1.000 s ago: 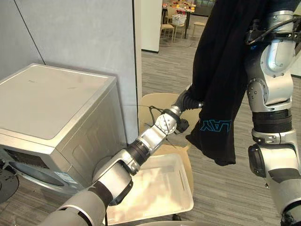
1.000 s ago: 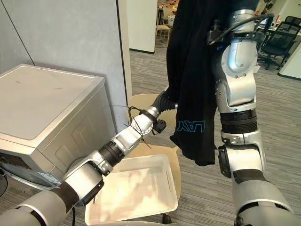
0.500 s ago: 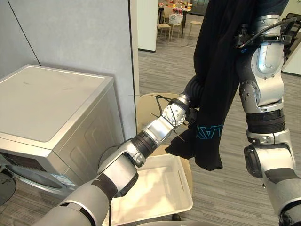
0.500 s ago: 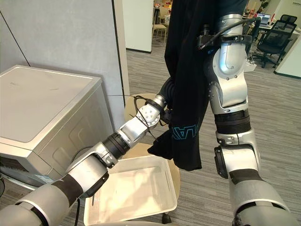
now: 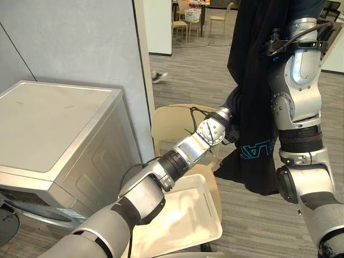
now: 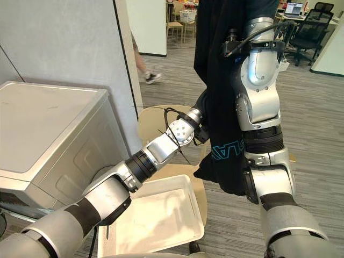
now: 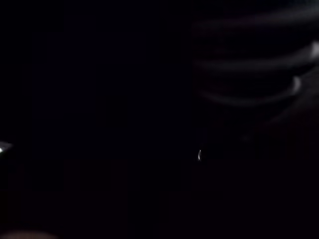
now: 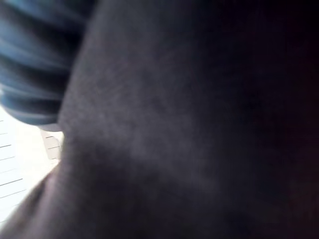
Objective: Pick up the laundry basket with both hands and put the clothes into the washing machine.
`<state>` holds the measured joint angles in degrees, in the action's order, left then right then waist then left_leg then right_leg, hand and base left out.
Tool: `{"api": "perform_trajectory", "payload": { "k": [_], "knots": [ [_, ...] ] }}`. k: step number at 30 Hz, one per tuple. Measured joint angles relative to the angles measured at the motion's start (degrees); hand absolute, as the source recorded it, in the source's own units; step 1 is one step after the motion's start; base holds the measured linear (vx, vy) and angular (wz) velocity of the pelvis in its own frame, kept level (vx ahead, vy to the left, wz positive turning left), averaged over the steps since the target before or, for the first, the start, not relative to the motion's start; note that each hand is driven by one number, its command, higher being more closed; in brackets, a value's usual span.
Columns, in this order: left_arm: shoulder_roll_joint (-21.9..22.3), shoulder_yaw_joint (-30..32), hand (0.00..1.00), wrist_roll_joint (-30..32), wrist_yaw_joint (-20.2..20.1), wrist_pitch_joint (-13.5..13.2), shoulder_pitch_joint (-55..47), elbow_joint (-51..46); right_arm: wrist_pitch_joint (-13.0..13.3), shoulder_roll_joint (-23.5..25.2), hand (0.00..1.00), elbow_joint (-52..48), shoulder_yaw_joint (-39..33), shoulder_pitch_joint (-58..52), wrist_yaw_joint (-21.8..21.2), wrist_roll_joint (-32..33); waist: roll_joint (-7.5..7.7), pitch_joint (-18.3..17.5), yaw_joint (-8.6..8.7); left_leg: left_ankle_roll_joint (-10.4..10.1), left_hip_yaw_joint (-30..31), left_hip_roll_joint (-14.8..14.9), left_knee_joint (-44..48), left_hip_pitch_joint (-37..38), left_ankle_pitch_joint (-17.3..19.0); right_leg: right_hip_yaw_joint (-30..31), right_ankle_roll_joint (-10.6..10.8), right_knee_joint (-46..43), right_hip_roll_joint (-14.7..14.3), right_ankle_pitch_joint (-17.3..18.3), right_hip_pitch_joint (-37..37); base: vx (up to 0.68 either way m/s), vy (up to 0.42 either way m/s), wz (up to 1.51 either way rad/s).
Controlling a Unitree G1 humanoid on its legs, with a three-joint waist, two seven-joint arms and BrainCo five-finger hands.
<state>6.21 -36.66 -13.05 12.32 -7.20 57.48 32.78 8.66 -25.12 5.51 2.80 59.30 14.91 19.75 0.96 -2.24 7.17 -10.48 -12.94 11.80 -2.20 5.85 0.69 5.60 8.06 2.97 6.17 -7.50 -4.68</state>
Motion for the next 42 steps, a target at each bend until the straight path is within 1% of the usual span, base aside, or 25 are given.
{"api": "perform_trajectory", "payload": {
  "k": [2,3,5,7,9,11,13,14,15,17,18,20,22,23,24,26,29,31,35,36,38,39,40,41,42],
  "knots": [
    [0.14,0.0,1.0,-1.91,-0.03,-0.01,0.0,-0.17,0.0,-0.04,1.0,-0.01,-0.02,-0.02,0.04,0.01,-0.01,0.0,-0.01,-0.02,-0.07,-0.04,0.0,0.2,0.02,0.46,0.03,0.05,-0.05,-0.03,-0.1,0.0,-0.004,-0.11],
    [0.18,0.0,1.0,-2.82,-0.03,-0.02,-0.01,-0.43,0.01,-0.04,0.0,-0.05,-0.1,-0.17,0.03,0.08,-0.01,0.0,-0.02,-0.03,-0.07,-0.04,-0.01,0.28,0.03,0.64,0.04,0.05,-0.09,-0.04,-0.15,0.0,-0.006,-0.06],
    [0.12,0.0,1.0,-3.52,-0.03,-0.01,-0.02,-1.57,0.07,-0.06,0.0,-0.36,-0.99,-1.02,0.01,0.09,0.0,0.0,-0.07,-0.01,-0.07,-0.04,-0.02,0.31,0.07,0.67,0.05,0.05,-0.09,-0.05,-0.15,0.0,-0.003,-0.02],
    [-0.45,-0.08,1.0,-3.76,-0.06,-0.03,-0.06,-4.75,0.08,-0.17,0.0,-1.54,-4.14,-3.68,0.05,0.09,0.03,0.0,-0.47,0.0,-0.07,-0.02,-0.06,0.32,0.09,0.66,0.05,0.04,-0.09,-0.04,-0.11,0.0,0.0,0.0],
    [-2.48,-0.08,1.0,-3.69,-0.21,-0.38,-0.18,-8.5,0.14,-0.9,0.0,-2.97,-7.35,-7.07,0.09,0.5,0.05,0.01,-0.5,0.0,-0.13,-0.02,-0.2,0.46,0.09,0.67,0.06,0.04,-0.1,-0.03,-0.08,0.0,0.0,0.0],
    [-4.79,0.09,1.0,-3.53,-1.08,-0.73,-1.2,-12.5,0.14,-3.48,0.0,-3.69,-11.1,-10.49,0.18,1.18,0.08,0.04,-0.62,-0.01,-0.49,-0.01,-0.75,1.01,0.08,0.69,0.11,0.05,-0.2,-0.01,0.13,0.0,-0.003,-0.02],
    [-6.51,1.01,1.0,-2.82,-1.18,-0.97,-3.57,-16.4,0.36,-5.69,0.0,-6.05,-15.99,-14.46,0.81,1.44,0.09,0.04,-1.36,0.0,-0.77,-0.01,-0.88,1.26,0.08,0.76,0.11,0.04,-0.23,0.0,0.27,0.0,-0.003,-0.02],
    [-8.08,2.21,1.0,-2.07,-1.21,-1.06,-5.69,-19.32,0.98,-6.86,0.0,-7.57,-20.06,-17.33,1.41,2.11,0.08,0.04,-1.53,-0.01,-0.96,0.0,-0.9,1.32,0.08,0.75,0.14,0.05,-0.23,0.01,0.34,0.0,0.0,0.0],
    [-8.82,2.97,1.0,-1.97,-1.23,-1.08,-6.56,-20.42,1.24,-7.1,0.0,-8.12,-21.7,-18.4,1.55,2.25,0.08,0.04,-1.53,-0.01,-1.07,0.0,-0.9,1.32,0.08,0.72,0.15,0.05,-0.23,0.02,0.36,0.0,0.0,0.0],
    [-11.26,6.32,1.0,-1.89,-1.23,-1.25,-9.84,-24.42,2.2,-7.46,0.0,-10.84,-27.47,-22.9,2.07,2.27,0.08,0.04,-1.53,-0.01,-1.18,0.03,-0.89,1.34,0.09,0.66,0.23,0.04,-0.23,0.08,0.4,0.0,0.0,0.0],
    [-12.33,7.36,1.0,-1.81,-1.24,-1.4,-10.81,-25.44,2.31,-7.53,0.0,-11.95,-29.01,-24.59,2.35,2.26,0.08,0.03,-1.57,-0.01,-1.17,0.05,-0.89,1.35,0.09,0.58,0.25,0.04,-0.23,0.1,0.46,-0.02,-0.008,0.03],
    [-14.37,11.56,1.0,-0.84,-1.09,-1.82,-14.17,-29.3,2.63,-7.54,0.0,-14.72,-33.45,-30.11,2.55,2.16,0.08,0.03,-1.58,-0.02,-1.1,0.08,-0.89,1.35,0.09,0.35,0.32,0.03,-0.2,0.18,0.55,-0.02,-0.008,0.05],
    [-16.66,17.52,1.0,-0.98,-0.73,-2.25,-18.94,-35.39,2.73,-7.51,0.0,-16.88,-38.88,-38.0,2.61,2.1,0.07,0.03,-1.56,-0.04,-0.74,0.1,-0.89,1.27,0.1,-0.15,0.65,0.02,-0.11,0.52,0.7,-0.02,-0.009,0.08],
    [-17.18,18.87,1.0,-1.04,-0.48,-2.45,-19.93,-36.78,2.72,-7.5,0.0,-17.14,-40.12,-39.79,2.63,2.1,0.07,0.03,-1.56,-0.04,-0.56,0.1,-0.89,1.17,0.1,-0.36,0.7,0.02,-0.06,0.61,0.72,-0.02,-0.009,0.13],
    [-18.01,21.49,1.0,-1.1,0.2,-3.17,-21.78,-39.3,2.72,-7.19,0.0,-17.74,-42.44,-42.99,2.63,2.1,0.06,0.02,-1.62,-0.04,-0.22,0.09,-0.9,0.96,0.1,-0.68,0.85,-0.02,0.0,0.82,0.71,-0.02,-0.007,0.13],
    [-18.88,27.68,1.0,-1.78,0.65,-4.21,-25.92,-44.78,2.76,-5.48,0.0,-18.34,-45.32,-47.79,2.48,2.07,0.04,0.01,-1.65,-0.04,0.22,0.12,-0.91,0.94,0.1,-1.0,0.76,-0.58,0.0,1.3,0.65,-0.01,-0.008,0.1],
    [-19.27,33.25,1.0,-2.03,1.55,-5.65,-30.25,-50.73,2.85,-2.06,0.0,-18.35,-47.7,-51.85,2.15,2.13,0.01,-0.03,-1.66,-0.12,0.47,0.11,-0.92,0.84,0.16,-1.23,0.63,-0.85,0.03,1.49,0.58,0.0,-0.003,0.05],
    [-19.9,39.2,1.0,-1.87,1.66,-6.88,-35.38,-55.34,3.42,2.71,0.0,-18.33,-49.27,-55.9,1.51,2.12,-0.31,-0.24,-1.62,-0.12,1.51,0.09,-0.9,0.3,0.16,-1.93,0.46,-0.85,0.14,1.48,0.49,0.0,-0.004,0.13],
    [-19.45,46.74,1.0,-1.32,1.56,-7.8,-45.29,-59.85,3.48,11.67,0.0,-17.04,-49.37,-61.08,1.07,2.1,-1.1,-0.87,-1.85,-0.1,2.5,-0.05,-0.87,-0.35,0.16,-2.75,0.44,-0.83,0.41,1.55,0.54,0.0,-0.002,0.12],
    [-19.02,47.93,1.0,-0.93,1.47,-7.83,-47.0,-60.47,3.47,13.05,0.0,-16.37,-49.07,-61.98,1.07,2.03,-1.2,-0.97,-1.86,-0.09,2.81,-0.1,-0.83,-0.54,0.15,-3.03,0.45,-0.83,0.49,1.57,0.57,-0.01,0.001,0.24],
    [-15.72,52.55,1.0,-0.6,1.33,-8.0,-53.36,-62.21,3.24,19.19,0.0,-13.14,-47.96,-66.48,0.77,1.6,-1.54,-1.15,-2.04,-0.06,4.29,-0.29,-0.55,-1.27,0.13,-4.17,0.44,-0.81,0.83,1.65,0.83,-0.01,0.001,0.26],
    [-14.68,53.92,1.0,-0.2,1.4,-8.11,-55.08,-62.51,3.23,20.81,0.0,-11.94,-47.44,-67.46,0.32,1.6,-1.6,-1.17,-2.18,-0.06,4.47,-0.32,-0.45,-1.29,0.13,-4.32,0.43,-0.79,0.9,1.68,0.96,-0.02,0.003,0.2],
    [-12.68,56.26,1.0,0.31,1.46,-8.21,-58.14,-62.63,3.2,23.81,0.0,-9.31,-46.37,-69.41,-0.38,1.6,-1.69,-1.15,-2.67,0.11,5.07,-0.35,-0.16,-1.32,0.25,-4.91,0.43,-0.73,1.04,1.82,1.49,-0.03,0.004,0.22],
    [-10.81,57.62,1.0,0.62,1.64,-8.15,-61.12,-62.71,2.82,26.53,0.0,-6.65,-45.22,-71.7,-0.94,1.64,-1.72,-1.16,-3.1,0.31,5.61,-0.36,0.24,-1.46,0.4,-5.42,0.35,-0.73,1.16,1.99,1.99,-0.03,0.004,0.24],
    [-9.84,57.7,1.0,1.85,1.85,-8.09,-62.61,-62.83,2.27,27.83,0.0,-5.75,-44.7,-72.89,-1.3,1.66,-1.75,-1.15,-3.24,0.33,5.87,-0.38,0.25,-1.46,0.42,-5.64,0.31,-0.73,1.21,2.08,2.21,-0.03,0.004,0.29]
  ]
}}
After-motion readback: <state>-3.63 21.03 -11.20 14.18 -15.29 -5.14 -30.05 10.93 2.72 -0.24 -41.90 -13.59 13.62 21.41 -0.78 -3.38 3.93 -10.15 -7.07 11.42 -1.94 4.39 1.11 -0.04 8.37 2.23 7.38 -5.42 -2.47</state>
